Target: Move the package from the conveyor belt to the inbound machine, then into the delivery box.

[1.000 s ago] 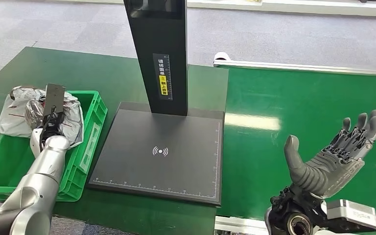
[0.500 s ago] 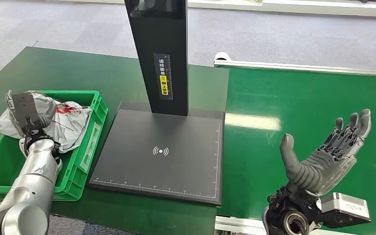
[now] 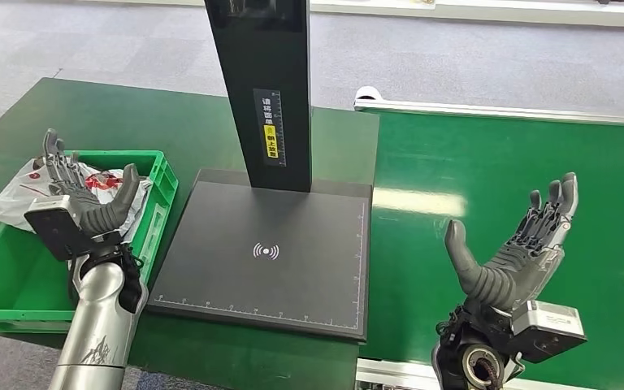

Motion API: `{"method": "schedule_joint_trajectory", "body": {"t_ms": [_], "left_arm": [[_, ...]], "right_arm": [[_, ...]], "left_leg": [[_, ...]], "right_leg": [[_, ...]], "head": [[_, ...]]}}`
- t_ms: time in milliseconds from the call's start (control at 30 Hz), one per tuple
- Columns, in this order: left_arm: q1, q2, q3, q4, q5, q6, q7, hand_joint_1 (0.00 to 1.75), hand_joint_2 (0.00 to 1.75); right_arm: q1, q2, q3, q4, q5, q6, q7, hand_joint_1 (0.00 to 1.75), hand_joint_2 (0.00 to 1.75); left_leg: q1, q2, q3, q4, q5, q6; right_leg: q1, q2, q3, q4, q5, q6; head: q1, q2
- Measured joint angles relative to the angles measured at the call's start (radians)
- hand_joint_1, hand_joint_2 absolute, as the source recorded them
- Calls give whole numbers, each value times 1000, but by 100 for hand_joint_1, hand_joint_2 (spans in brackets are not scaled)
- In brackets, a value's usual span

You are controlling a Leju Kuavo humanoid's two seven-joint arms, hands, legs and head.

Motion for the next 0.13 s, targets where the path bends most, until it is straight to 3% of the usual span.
{"method": "schedule_joint_trajectory", "body": {"t_ms": [133], "left_arm": [[16, 0, -30, -45, 10, 3, -1, 0, 175]], "right_arm": [[0, 0, -3, 7, 1, 2, 0, 0, 175]], "left_leg": [[0, 0, 0, 0, 1, 0]], "right_leg": [[0, 0, 1, 0, 0, 0]], "head": [[0, 0]]}}
